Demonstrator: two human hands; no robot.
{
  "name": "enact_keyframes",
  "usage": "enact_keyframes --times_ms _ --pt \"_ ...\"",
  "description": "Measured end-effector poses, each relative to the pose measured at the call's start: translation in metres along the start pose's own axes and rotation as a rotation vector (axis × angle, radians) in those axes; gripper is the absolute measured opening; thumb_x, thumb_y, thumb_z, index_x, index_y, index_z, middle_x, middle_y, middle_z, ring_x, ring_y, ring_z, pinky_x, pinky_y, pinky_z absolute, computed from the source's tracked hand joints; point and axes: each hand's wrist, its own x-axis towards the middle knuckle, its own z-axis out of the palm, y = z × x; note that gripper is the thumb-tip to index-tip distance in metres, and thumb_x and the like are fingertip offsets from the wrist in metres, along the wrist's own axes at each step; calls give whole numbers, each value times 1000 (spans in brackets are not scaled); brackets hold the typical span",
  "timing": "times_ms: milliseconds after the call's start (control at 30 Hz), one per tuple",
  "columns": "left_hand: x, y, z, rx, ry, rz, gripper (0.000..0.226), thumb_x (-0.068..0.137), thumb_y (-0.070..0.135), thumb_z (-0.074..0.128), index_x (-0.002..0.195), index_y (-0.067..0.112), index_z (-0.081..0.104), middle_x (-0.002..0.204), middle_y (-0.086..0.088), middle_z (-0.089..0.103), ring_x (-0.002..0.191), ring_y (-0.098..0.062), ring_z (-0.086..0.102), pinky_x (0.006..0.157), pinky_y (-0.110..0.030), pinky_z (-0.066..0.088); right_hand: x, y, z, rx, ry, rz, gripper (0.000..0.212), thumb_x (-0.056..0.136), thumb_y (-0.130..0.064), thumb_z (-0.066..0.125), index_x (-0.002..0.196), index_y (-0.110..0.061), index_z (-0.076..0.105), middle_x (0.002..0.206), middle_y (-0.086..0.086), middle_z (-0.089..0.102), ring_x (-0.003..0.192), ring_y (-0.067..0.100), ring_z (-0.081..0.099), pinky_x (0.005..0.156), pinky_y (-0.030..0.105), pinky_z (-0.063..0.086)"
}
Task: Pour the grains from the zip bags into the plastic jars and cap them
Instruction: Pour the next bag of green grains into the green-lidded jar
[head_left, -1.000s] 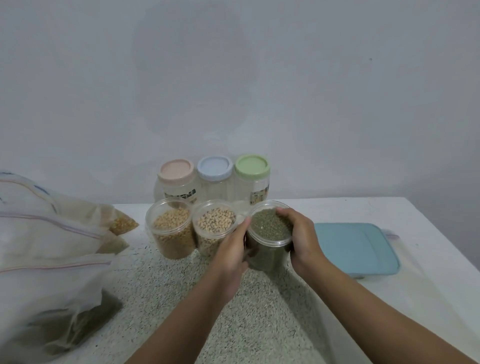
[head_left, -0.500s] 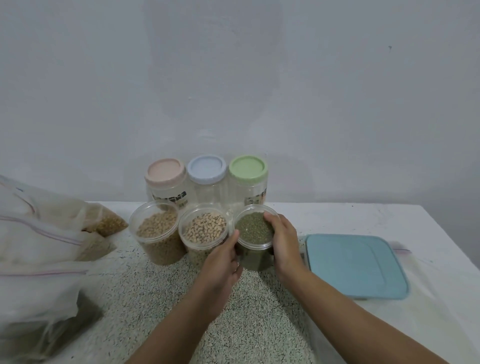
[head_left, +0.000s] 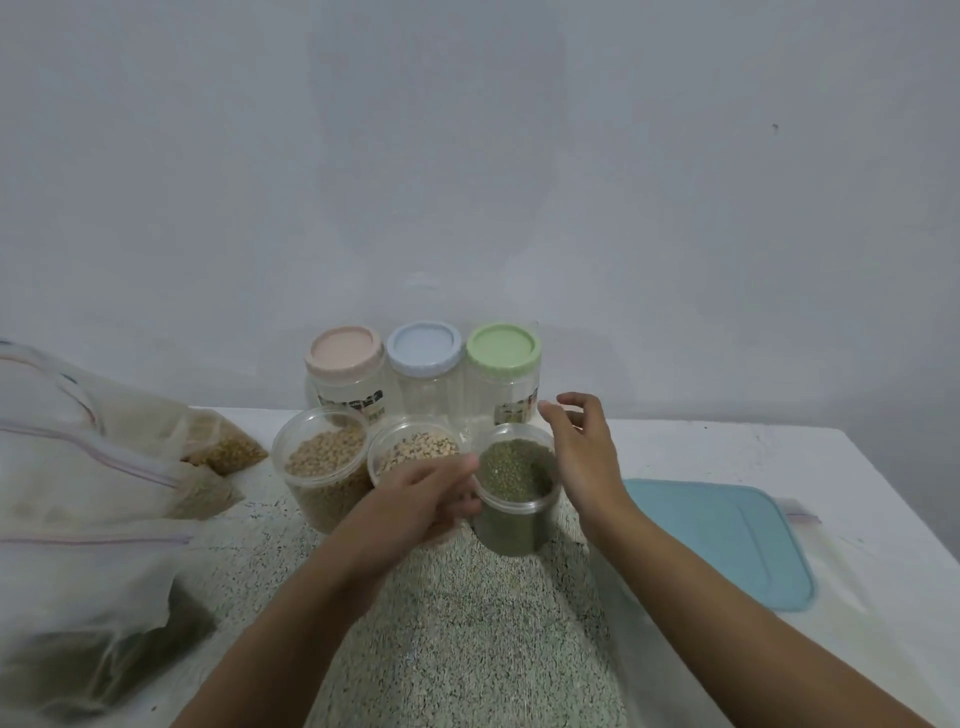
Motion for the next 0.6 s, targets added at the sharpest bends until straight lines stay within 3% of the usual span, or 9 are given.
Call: enact_keyframes --times_ms 133,267,367,433,500,600 --pt "16 37 -11 34 178 209 26 99 37 55 107 21 73 102 3 77 99 -18 71 93 -40 56 24 -24 -3 18 -58 4 46 98 -40 62 138 -24 46 104 -17 50 91 -4 48 89 33 36" --pt "73 60 -13 182 344 360 16 103 30 58 110 22 70 109 5 71 103 -13 65 95 -38 53 53 -34 3 -26 -198 43 86 82 -43 81 152 -29 32 135 -4 47 117 16 48 95 34 35" --pt "114 67 -12 542 415 458 32 103 37 55 130 22 63 132 3 64 126 -17 52 107 -39 42 72 -30 8 -69 -296 27 112 65 -42 93 155 -31 27 144 -2 47 128 17 48 97 32 40" --pt "131 71 -10 832 444 439 43 103 45 48 140 25 55 140 2 58 138 -21 39 110 -43 32 79 -28 11 -89 -349 -8 110 60 -36 95 150 -31 32 137 -3 53 123 14 54 93 28 46" --pt "144 72 -8 1078 428 356 49 104 52 40 146 29 48 146 4 52 143 -21 30 106 -46 23 81 -27 15 -99 -356 -58 93 65 -24 96 139 -31 40 126 -6 59 113 8 58 85 23 50" --pt "154 68 -7 1183 357 318 46 104 54 36 142 34 52 146 7 51 143 -18 26 102 -47 21 81 -24 18 -160 -296 -145 78 70 -26 93 130 -33 43 115 -14 61 106 6 60 85 28 53"
